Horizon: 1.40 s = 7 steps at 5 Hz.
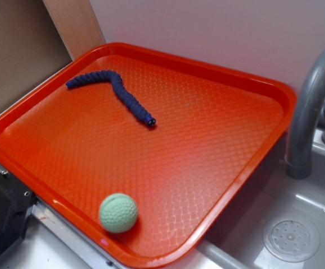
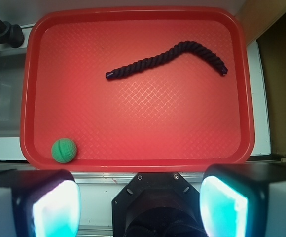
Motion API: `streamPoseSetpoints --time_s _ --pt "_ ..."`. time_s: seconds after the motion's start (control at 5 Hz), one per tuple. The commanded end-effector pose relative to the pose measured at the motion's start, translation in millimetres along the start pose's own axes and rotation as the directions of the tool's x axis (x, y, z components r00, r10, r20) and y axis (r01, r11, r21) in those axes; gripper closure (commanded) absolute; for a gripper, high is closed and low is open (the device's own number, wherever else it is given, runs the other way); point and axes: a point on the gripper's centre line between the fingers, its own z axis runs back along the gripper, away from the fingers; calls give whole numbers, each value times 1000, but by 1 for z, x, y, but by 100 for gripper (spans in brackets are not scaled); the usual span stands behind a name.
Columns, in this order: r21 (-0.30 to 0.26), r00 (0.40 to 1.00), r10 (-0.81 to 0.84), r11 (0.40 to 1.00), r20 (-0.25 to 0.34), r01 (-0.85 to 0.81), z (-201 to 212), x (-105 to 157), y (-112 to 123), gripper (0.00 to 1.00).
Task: Grab the green ball.
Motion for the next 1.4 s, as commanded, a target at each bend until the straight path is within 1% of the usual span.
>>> streamPoseSetpoints --time_s 0.0,0.2,0.4,0.6,0.8,1.0,1.2 --pt "0 1000 0 1000 0 0 0 0 0 0" --pt "-32 993 -61 998 -102 58 -51 -8 -39 0" --pt "-50 996 -56 997 -64 53 -100 -21 -74 0" --pt "-124 994 -74 990 -77 64 -144 -32 -103 0" --pt "-164 989 -150 976 -9 147 -164 -39 -128 0" --pt "-171 974 -224 959 37 227 -184 -35 -145 0" --pt "-203 958 -284 936 49 288 -195 -35 -166 0"
